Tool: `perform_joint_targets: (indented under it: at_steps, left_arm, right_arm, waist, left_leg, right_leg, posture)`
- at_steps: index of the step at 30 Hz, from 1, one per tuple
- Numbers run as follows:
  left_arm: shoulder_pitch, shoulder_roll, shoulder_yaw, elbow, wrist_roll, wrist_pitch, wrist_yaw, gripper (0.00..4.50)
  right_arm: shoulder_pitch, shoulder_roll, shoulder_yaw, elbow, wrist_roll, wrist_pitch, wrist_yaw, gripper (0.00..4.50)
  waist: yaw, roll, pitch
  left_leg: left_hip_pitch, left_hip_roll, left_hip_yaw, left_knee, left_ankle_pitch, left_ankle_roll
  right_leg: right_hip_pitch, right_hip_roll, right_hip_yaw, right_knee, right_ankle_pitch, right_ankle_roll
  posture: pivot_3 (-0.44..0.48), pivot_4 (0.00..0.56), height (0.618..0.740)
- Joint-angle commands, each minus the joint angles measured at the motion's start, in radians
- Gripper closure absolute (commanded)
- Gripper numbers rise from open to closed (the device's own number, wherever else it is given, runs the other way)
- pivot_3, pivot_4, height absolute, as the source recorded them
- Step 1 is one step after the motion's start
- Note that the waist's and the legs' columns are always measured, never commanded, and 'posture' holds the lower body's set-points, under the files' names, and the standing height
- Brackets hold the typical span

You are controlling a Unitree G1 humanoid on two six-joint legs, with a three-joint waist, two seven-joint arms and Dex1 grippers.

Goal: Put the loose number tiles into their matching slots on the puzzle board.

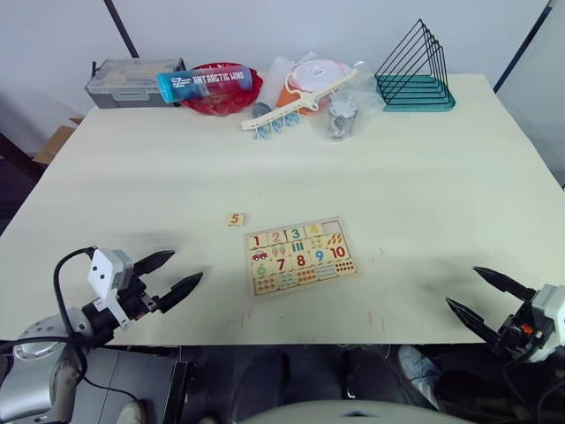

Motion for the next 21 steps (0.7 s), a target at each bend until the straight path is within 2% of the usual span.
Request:
perform_joint_targets:
  at_steps: [1,9,21]
  left_arm:
    - [-0.015,0.023,0.028,0.012,-0.006,-0.035,-0.008,0.02]
    - [-0.048,0.031,0.003,0.059,0.001,-0.064,-0.020,0.02]
    - [-0.056,-0.012,-0.006,-0.002,-0.040,-0.033,0.042,0.02]
  right_arm:
    - [0.015,-0.004,-0.029,-0.047,0.030,0.006,-0.003,0.00]
    - [0.022,-0.010,-0.030,-0.048,0.026,0.010,0.001,0.00]
    - [0.020,-0.027,-0.024,-0.082,0.035,0.048,-0.003,0.00]
  waist:
    - [0.000,0.000,0.000]
    - [0.000,0.000,0.000]
    - [0.000,0.000,0.000]
  left_leg:
    - [0.000,0.000,0.000,0.000,0.000,0.000]
    - [0.000,0.000,0.000,0.000,0.000,0.000]
    - [0.000,0.000,0.000,0.000,0.000,0.000]
  right_leg:
    - [0.000,0.000,0.000,0.000,0.000,0.000]
    - [0.000,0.000,0.000,0.000,0.000,0.000]
    - [0.000,0.000,0.000,0.000,0.000,0.000]
  posture:
    - [0.000,0.150,0.740]
    - [0.000,0.150,0.740]
    - [0.000,0.150,0.740]
